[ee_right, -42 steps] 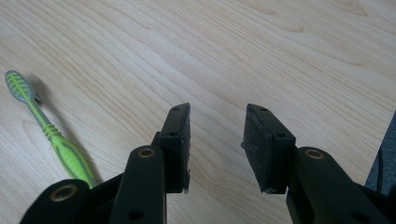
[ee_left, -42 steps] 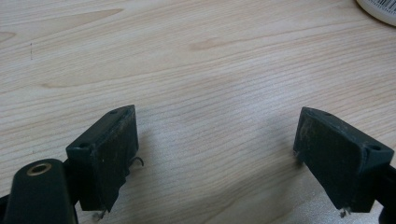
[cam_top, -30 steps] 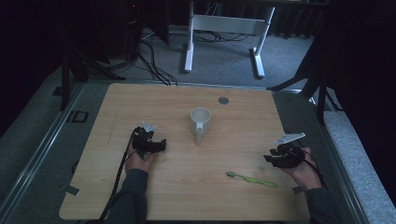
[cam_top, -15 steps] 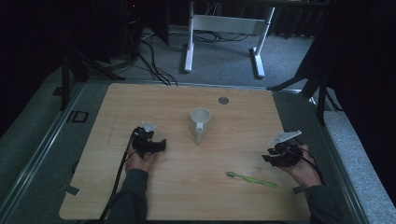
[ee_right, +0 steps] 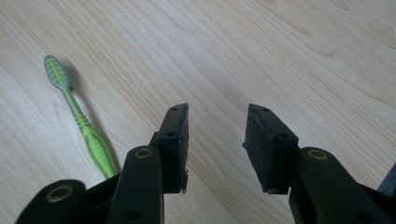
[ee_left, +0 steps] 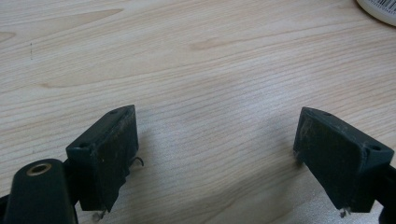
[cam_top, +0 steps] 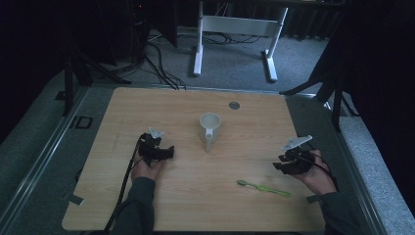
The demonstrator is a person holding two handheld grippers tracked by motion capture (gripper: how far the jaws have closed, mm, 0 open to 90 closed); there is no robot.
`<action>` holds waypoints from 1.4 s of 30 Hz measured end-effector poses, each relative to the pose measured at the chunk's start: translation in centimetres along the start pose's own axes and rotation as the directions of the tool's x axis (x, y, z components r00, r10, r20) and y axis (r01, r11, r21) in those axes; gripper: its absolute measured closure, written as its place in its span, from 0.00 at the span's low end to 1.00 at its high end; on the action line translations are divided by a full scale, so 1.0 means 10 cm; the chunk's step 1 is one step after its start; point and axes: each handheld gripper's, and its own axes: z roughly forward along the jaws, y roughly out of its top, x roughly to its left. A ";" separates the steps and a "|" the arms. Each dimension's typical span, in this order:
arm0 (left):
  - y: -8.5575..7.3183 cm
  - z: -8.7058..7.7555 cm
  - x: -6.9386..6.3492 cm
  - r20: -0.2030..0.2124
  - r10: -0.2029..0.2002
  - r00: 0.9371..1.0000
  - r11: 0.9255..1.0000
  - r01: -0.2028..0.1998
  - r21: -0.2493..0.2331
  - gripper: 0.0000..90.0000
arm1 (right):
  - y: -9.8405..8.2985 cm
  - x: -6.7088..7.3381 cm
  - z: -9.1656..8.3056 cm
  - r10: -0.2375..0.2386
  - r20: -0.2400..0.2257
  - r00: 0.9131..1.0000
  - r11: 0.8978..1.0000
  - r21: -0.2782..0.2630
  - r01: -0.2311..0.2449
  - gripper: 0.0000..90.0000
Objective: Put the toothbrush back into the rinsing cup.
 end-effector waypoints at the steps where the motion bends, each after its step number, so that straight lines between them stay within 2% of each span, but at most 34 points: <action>1: 0.00 0.00 0.00 0.000 0.000 1.000 1.000 0.000 0.000 0.16 | 0.01 0.01 0.00 -0.001 -0.002 1.000 1.000 0.005 0.001 0.66; 19: 0.00 0.00 0.00 0.000 0.000 1.000 1.000 0.000 0.000 0.16 | 0.12 0.07 0.04 -0.065 -0.023 0.998 0.997 0.034 0.066 0.65; 42: 0.00 0.00 0.00 0.000 0.000 1.000 1.000 0.000 0.000 0.16 | 0.20 0.14 0.08 -0.109 -0.079 0.991 0.992 0.055 0.114 0.64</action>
